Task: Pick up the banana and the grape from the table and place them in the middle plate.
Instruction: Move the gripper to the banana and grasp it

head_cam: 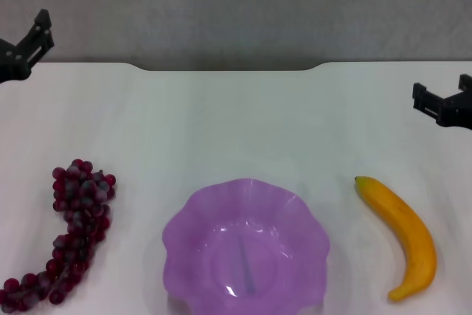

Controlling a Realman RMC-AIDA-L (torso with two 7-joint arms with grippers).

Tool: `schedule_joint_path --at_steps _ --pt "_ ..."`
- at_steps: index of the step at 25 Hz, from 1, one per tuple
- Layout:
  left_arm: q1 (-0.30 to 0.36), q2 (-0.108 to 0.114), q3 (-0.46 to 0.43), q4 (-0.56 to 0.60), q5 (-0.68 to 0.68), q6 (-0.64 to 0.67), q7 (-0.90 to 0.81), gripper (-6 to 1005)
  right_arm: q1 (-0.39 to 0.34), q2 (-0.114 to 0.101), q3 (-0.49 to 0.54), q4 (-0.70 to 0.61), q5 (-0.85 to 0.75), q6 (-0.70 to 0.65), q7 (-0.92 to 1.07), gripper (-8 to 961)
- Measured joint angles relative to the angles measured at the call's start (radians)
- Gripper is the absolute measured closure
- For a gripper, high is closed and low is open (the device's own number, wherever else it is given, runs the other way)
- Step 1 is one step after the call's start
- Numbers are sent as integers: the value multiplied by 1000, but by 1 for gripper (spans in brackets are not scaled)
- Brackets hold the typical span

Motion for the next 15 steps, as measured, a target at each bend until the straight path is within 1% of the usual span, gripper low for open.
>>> schedule_joint_path --at_steps 5,10,15 --pt "2 -2 -6 -1 0 2 0 124 39 -1 17 10 0 109 22 162" --pt "2 -3 -7 -2 0 5 0 124 107 -1 10 73 2 185 50 162" --pt "2 -12 -14 -3 0 7 4 124 161 -1 6 145 6 254 79 163"
